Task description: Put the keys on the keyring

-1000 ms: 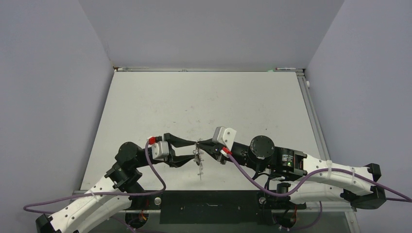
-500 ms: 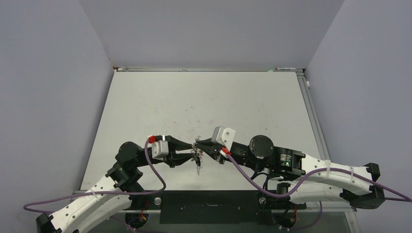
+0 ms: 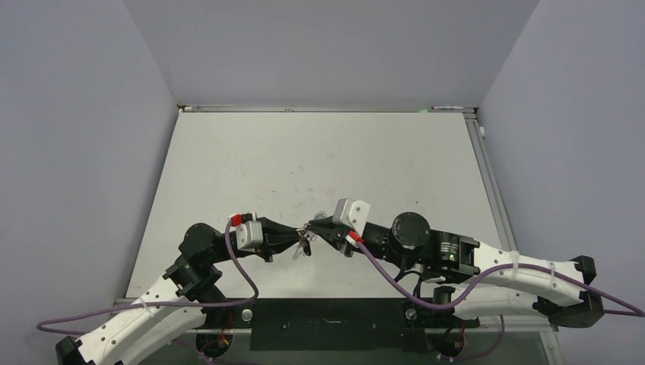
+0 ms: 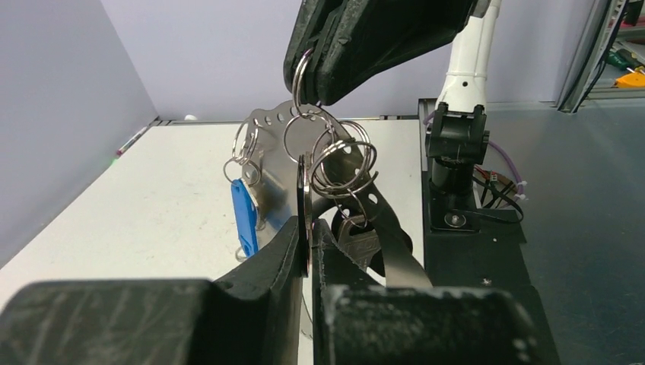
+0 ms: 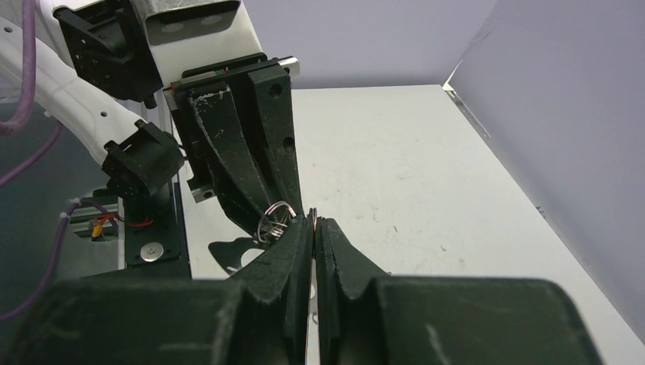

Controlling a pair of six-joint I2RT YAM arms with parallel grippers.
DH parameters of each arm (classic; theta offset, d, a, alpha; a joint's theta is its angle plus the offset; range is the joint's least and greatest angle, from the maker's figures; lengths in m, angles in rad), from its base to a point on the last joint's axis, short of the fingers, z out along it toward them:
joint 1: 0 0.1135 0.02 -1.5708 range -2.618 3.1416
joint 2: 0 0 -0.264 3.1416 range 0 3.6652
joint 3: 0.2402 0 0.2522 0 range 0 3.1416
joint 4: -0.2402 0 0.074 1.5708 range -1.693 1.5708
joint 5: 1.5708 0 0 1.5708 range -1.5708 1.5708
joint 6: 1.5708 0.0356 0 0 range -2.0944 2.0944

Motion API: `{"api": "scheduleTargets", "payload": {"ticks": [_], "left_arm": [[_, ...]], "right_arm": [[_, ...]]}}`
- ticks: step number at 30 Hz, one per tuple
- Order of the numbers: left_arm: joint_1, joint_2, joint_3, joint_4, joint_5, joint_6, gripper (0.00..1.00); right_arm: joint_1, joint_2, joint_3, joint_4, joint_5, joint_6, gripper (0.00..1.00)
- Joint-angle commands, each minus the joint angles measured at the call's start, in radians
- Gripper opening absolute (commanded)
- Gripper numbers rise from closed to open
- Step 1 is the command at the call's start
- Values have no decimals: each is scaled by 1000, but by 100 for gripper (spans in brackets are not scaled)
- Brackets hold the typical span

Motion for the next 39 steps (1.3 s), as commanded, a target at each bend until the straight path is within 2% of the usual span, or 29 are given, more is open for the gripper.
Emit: {"api": "scheduleTargets", "payload": {"ticks": [1, 14, 24, 30, 35, 39], "left_arm": [[2, -22, 49, -54, -57, 77, 0], [2, -33, 74, -140, -129, 162, 0], [2, -12, 66, -110, -60, 143, 0], [2, -38, 68, -133, -102, 170, 0], [2, -36, 77, -149, -111, 177, 0], [2, -30, 80, -157, -127, 180, 0]], "right_arm": [[1, -53, -20, 48, 38, 23, 5], [0, -152, -169, 37, 67, 119, 5], [0, -121, -151, 57, 33, 66, 5], [1, -105, -159, 44, 56, 67, 5], [0, -130, -190, 40, 95, 99, 38], [0, -166, -201, 30, 110, 112, 50]]}}
